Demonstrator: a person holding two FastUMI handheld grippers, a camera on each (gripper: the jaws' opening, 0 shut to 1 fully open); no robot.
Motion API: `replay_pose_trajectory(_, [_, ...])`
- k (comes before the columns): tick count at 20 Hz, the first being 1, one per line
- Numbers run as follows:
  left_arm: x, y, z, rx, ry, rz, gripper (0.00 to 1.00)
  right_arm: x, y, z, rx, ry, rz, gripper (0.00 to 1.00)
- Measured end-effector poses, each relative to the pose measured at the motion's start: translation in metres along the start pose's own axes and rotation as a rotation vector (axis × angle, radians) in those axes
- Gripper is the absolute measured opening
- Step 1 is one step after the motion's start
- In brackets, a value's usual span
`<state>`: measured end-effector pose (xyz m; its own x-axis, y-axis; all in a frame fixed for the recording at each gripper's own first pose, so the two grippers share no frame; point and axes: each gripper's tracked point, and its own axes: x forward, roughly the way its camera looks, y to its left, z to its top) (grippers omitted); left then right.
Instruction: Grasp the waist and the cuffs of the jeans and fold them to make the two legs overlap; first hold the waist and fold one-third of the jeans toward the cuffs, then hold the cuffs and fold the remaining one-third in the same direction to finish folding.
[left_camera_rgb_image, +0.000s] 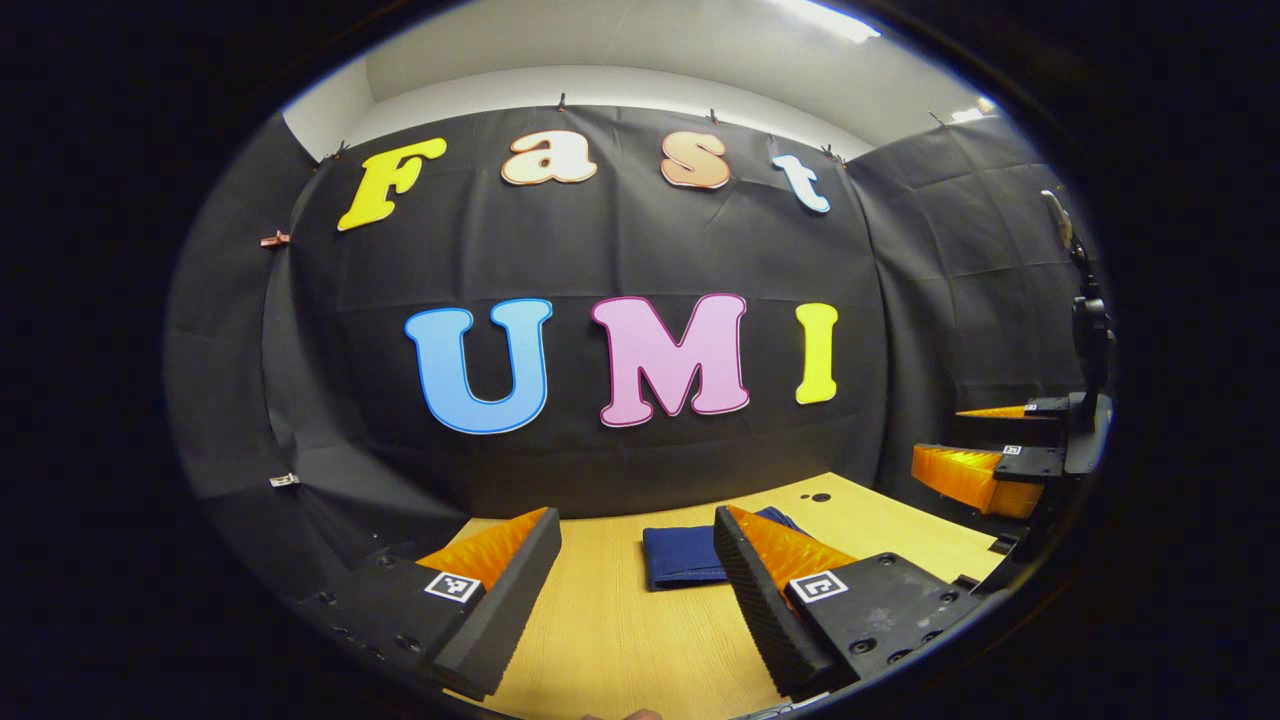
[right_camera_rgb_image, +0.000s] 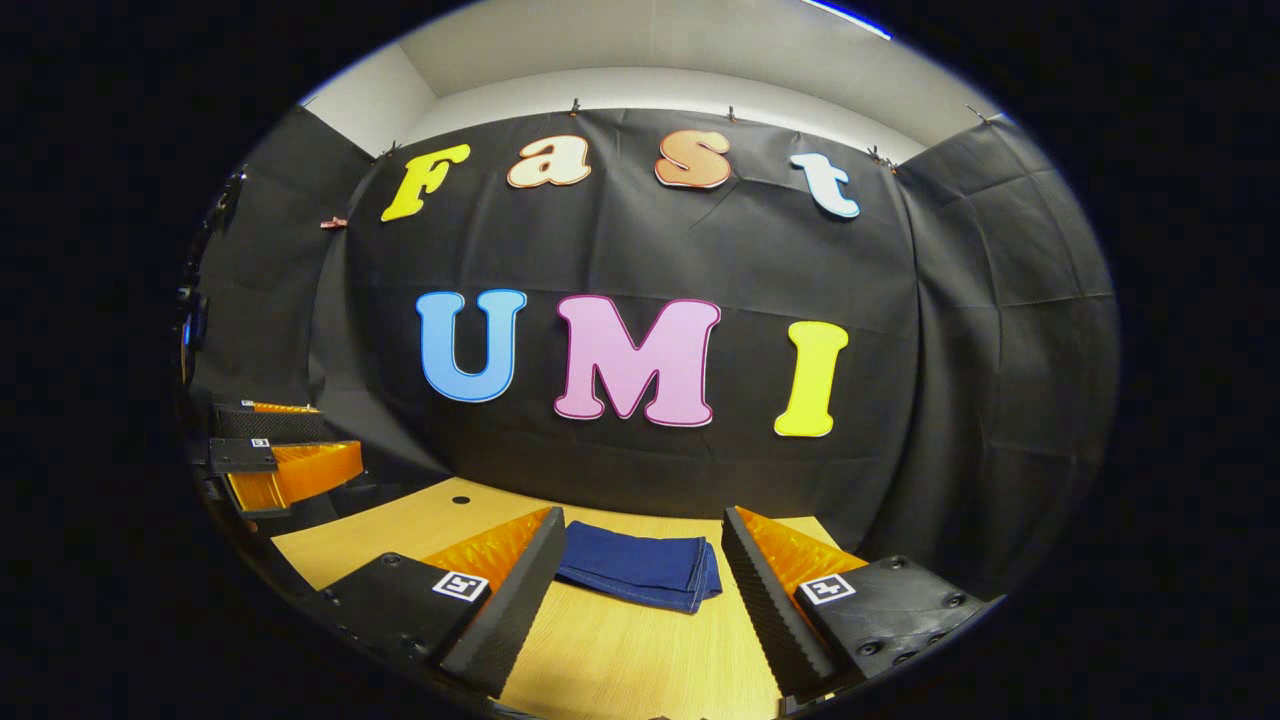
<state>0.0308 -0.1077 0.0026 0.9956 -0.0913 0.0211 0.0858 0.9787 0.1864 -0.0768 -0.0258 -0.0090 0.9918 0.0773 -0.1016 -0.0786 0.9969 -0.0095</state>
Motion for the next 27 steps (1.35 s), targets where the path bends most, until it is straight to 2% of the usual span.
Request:
replay_pose_trajectory(2, [0.000, -0.003, 0.001, -0.002, -0.006, -0.010, 0.96, -0.001, -0.001, -0.002, -0.003, 0.001, -0.008, 0.96])
replay_pose_trajectory(9, [-0.001, -0.005, 0.000, -0.017, -0.013, -0.033, 0.96, -0.010, 0.003, 0.001, -0.011, -0.003, -0.029, 0.96])
replay_pose_trajectory(10, [-0.001, -0.005, -0.001, -0.021, -0.015, -0.035, 0.96, -0.011, 0.002, 0.000, -0.014, -0.001, -0.034, 0.94])
replay_pose_trajectory(14, [-0.003, -0.003, -0.004, -0.032, -0.009, -0.029, 0.96, -0.015, 0.001, 0.002, -0.015, 0.009, -0.044, 0.96])
replay_pose_trajectory(15, [-0.003, -0.004, -0.004, -0.033, -0.008, -0.029, 0.92, -0.016, 0.000, 0.002, -0.017, 0.010, -0.045, 0.96])
replay_pose_trajectory(16, [-0.003, -0.003, -0.006, -0.031, -0.005, -0.027, 0.96, -0.015, -0.002, 0.002, -0.019, 0.010, -0.047, 0.96])
replay_pose_trajectory(17, [-0.005, -0.001, -0.006, -0.029, -0.004, -0.026, 0.96, -0.014, -0.001, 0.000, -0.019, 0.011, -0.048, 0.94])
replay_pose_trajectory(22, [-0.009, -0.002, -0.008, -0.030, 0.001, -0.027, 0.96, -0.013, 0.001, -0.012, -0.018, 0.018, -0.041, 0.96])
replay_pose_trajectory(23, [-0.009, -0.003, -0.008, -0.030, 0.001, -0.026, 0.92, -0.013, 0.002, -0.013, -0.019, 0.017, -0.039, 0.96])
replay_pose_trajectory(24, [-0.009, -0.002, -0.009, -0.030, 0.002, -0.026, 0.96, -0.012, 0.003, -0.013, -0.021, 0.017, -0.038, 0.96])
replay_pose_trajectory(26, [-0.007, -0.003, -0.011, -0.033, 0.005, -0.026, 0.92, -0.013, 0.004, -0.014, -0.023, 0.019, -0.034, 0.94])
replay_pose_trajectory(27, [-0.007, -0.003, -0.011, -0.035, 0.007, -0.025, 0.96, -0.014, 0.006, -0.013, -0.021, 0.018, -0.034, 0.94])
